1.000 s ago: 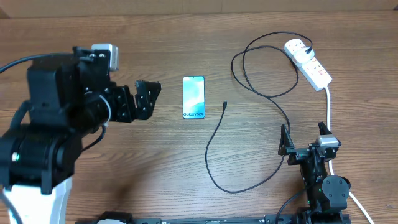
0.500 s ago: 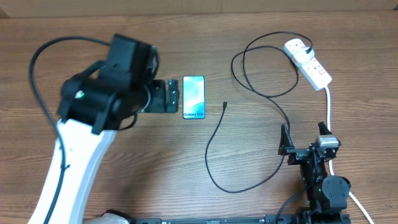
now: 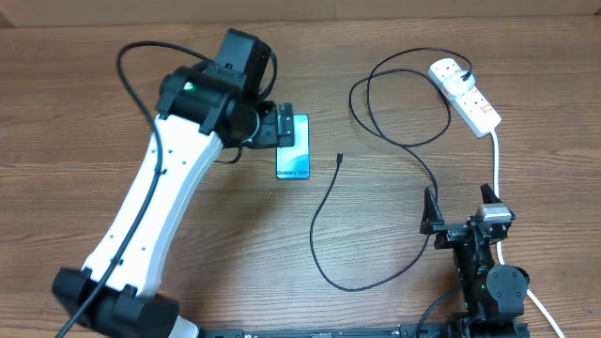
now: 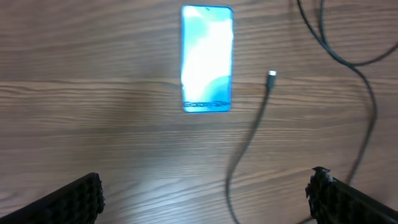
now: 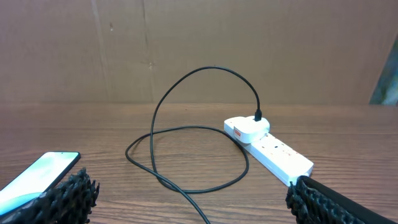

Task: Plug charger to phone and switch on socket
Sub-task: 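Move the left gripper forward over the blue phone, then lower the open left gripper down onto the phone's top edge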

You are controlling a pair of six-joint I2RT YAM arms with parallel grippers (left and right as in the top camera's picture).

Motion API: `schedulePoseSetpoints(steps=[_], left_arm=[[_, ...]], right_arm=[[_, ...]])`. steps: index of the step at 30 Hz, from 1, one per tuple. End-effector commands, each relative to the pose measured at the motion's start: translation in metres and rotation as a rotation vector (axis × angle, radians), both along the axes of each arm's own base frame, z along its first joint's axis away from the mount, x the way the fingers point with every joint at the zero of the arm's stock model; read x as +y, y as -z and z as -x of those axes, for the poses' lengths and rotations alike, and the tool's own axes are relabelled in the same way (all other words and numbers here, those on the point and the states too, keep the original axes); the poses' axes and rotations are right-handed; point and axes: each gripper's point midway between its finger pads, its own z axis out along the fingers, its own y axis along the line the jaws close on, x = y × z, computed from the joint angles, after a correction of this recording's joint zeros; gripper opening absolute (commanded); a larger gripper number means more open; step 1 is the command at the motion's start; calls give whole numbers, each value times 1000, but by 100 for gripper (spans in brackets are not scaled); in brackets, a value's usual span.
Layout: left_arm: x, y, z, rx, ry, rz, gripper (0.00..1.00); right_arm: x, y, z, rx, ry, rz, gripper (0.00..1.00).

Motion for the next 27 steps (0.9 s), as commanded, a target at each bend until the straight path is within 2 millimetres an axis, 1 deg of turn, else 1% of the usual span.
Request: schedulePoseSetpoints(steps=[1,3,5,9,12,15,20,27], left_arm=[[-23,10,-10,40,10,88,100],[-27,21,-18,49,10,85,100],[-32,33,-22,72,14,79,100],[-41,59,-22,131,0,52,100],[-46,78,-25,141,-19,-16,100],[-50,90,-28,129,-54,-66,100],[-65,96,-36,93,-84,-55,100],[-73,93,-47,51,-101,-18,100]], right_arm=[[-3,1,0,-6,14,5,100],[-3,1,0,-6,14,5,100],[-3,1,0,-6,13,5,100],[-3,1,0,-6,13,5,100],[-3,1,0,-6,13,5,100],[-3,1,0,-6,13,5,100],[-3,1,0,-6,13,5,100],[-3,1,0,-6,13,5,100]])
